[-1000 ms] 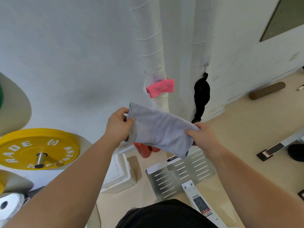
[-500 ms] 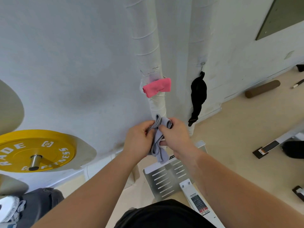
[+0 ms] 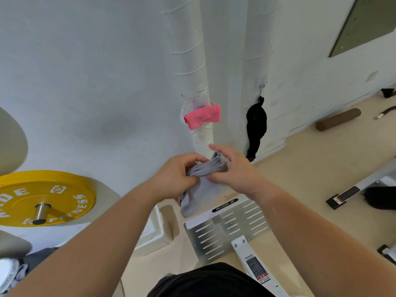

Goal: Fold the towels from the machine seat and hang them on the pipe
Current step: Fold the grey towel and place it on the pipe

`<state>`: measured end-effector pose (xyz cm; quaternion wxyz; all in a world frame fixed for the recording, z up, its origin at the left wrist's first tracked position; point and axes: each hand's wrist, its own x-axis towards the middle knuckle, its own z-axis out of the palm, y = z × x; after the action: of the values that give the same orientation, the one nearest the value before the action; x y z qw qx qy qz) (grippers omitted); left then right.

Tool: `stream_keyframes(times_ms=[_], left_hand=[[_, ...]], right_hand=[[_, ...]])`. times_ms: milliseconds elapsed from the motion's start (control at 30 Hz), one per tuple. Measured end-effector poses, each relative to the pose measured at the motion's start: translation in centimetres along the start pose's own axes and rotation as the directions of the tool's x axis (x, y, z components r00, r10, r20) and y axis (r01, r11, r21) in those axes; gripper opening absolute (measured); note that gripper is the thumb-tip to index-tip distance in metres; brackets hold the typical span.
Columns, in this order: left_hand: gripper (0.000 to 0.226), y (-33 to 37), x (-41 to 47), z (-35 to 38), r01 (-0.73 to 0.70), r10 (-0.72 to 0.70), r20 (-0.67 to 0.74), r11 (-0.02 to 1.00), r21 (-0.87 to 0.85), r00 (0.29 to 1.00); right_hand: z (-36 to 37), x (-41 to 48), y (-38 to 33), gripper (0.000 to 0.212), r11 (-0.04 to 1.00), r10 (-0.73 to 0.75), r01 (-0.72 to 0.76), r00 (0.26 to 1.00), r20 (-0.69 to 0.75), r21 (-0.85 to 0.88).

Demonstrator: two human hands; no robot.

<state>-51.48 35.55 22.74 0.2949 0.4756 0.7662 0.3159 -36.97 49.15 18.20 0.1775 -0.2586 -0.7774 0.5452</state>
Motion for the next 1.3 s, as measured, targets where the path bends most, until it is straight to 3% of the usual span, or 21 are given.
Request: stream_keyframes(times_ms=[100,233,333,400,467,533,600,633,733,833,933,1033,1167,1233,1300], left_hand=[[0.047,0.6,0.4,-1.2,0.054,-0.054,0.016,0.999,0.002,0.998],[0.027,-0.4,0.3,-1.4,0.213,-0.213,0.006,0.976,-0.031,0.977],[0.013,-1.4,-0.2,-0.7,0.314,-0.347,-0.034,0.883,-0.348,0.937],[0.035,-1.9,-0.3,0.1,0.303,-0.397,-0.032,0.748,-0.591,0.917],[0.029,-2.0,-0.1,0.8,0.268,-0.436,-0.072,0.667,-0.695,0.897],[0.017,-2.0,0.2,1.3,0.255,-0.493,-0.141,0.649,-0.717,0.859],[0.021,-2.0,0.5,1.7,0.261,-0.552,-0.222,0.662,-0.703,0.804],[0.028,-1.9,0.5,1.8,0.27,-0.579,-0.254,0.667,-0.695,0.775],[0.047,-1.3,0.2,2.0,0.261,-0.602,-0.284,0.656,-0.708,0.746],[0.069,-0.8,-0.5,2.6,0.135,-0.419,-0.287,0.734,-0.666,0.862],[0.067,-0.3,-1.0,2.9,0.102,-0.273,-0.265,0.849,-0.518,0.925],[0.059,-0.2,-0.8,2.1,0.096,-0.242,-0.303,0.899,-0.426,0.922],[0.068,-0.5,-0.6,0.4,0.084,-0.202,-0.373,0.947,-0.31,0.905],[0.063,-0.7,-0.6,-0.3,0.075,-0.198,-0.417,0.953,-0.294,0.887],[0.051,-1.0,-0.4,-1.1,0.036,-0.204,-0.459,0.937,-0.349,0.865]], right_hand=[[-1.2,0.5,-0.3,0.014,0.992,-0.025,0.02,0.999,0.038,0.123],[-1.8,0.7,-0.4,0.017,0.984,0.003,0.003,0.999,-0.037,0.178],[-2.2,0.7,-0.1,0.014,0.969,0.08,-0.059,0.994,-0.08,0.241],[-2.2,0.6,0.0,0.014,0.954,0.129,-0.102,0.988,-0.081,0.283],[-2.1,0.3,-0.1,0.01,0.929,0.215,-0.2,0.976,-0.016,0.312],[-1.9,-0.2,0.3,0.038,0.884,0.282,-0.299,0.954,0.099,0.358],[-1.6,-0.8,1.0,0.08,0.87,0.265,-0.298,0.955,0.136,0.393],[-1.4,-0.9,1.2,0.087,0.872,0.245,-0.269,0.963,0.113,0.409],[-0.7,-1.0,1.0,0.056,0.883,0.204,-0.169,0.978,-0.035,0.438],[-0.3,-0.3,0.6,0.029,0.883,0.222,-0.118,0.958,-0.184,0.454],[-0.9,0.6,-0.1,0.033,0.917,0.227,-0.111,0.935,-0.273,0.383],[-1.5,0.8,-1.2,0.026,0.922,0.229,-0.186,0.969,-0.091,0.34],[-1.4,0.9,-2.4,0.096,0.973,0.183,-0.163,0.976,0.117,-0.162],[-0.5,1.7,-3.0,0.099,0.932,0.146,-0.102,0.984,0.102,-0.349],[0.2,2.7,-3.3,0.089,0.887,0.082,-0.046,0.995,0.058,-0.459]])
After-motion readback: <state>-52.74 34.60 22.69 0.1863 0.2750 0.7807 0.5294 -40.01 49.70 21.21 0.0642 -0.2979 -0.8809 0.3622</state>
